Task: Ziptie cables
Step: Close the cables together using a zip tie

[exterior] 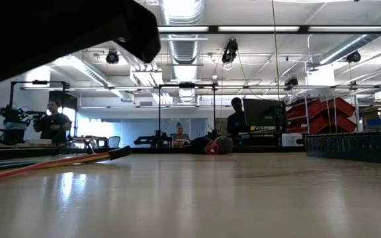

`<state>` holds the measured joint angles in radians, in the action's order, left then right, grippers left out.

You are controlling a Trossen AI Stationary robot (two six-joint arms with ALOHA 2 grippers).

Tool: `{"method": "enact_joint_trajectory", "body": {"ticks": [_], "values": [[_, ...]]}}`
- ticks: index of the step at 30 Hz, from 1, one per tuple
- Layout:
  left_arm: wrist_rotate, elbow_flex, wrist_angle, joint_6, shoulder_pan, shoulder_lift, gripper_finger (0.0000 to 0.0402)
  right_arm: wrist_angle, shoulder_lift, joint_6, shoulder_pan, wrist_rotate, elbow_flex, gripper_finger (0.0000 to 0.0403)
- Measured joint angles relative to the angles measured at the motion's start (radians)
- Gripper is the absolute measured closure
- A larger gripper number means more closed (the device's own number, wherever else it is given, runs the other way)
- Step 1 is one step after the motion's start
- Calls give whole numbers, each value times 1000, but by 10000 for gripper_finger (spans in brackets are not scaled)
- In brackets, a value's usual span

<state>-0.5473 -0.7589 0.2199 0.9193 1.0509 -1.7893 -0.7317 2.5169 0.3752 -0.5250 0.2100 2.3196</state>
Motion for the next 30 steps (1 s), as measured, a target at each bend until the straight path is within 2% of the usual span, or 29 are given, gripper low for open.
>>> {"method": "enact_joint_trajectory", "body": {"ticks": [12,20,24,30], "values": [[7,0,-5,6,15,0,399,-151,-58,16,-34,30,10,403],[10,1,-7,6,17,0,399,-137,-69,11,-53,56,10,397],[10,2,-9,-14,18,2,399,-27,-53,7,-50,56,2,360],[-2,2,-9,-23,18,2,399,154,8,-18,-29,52,-27,271]]}}
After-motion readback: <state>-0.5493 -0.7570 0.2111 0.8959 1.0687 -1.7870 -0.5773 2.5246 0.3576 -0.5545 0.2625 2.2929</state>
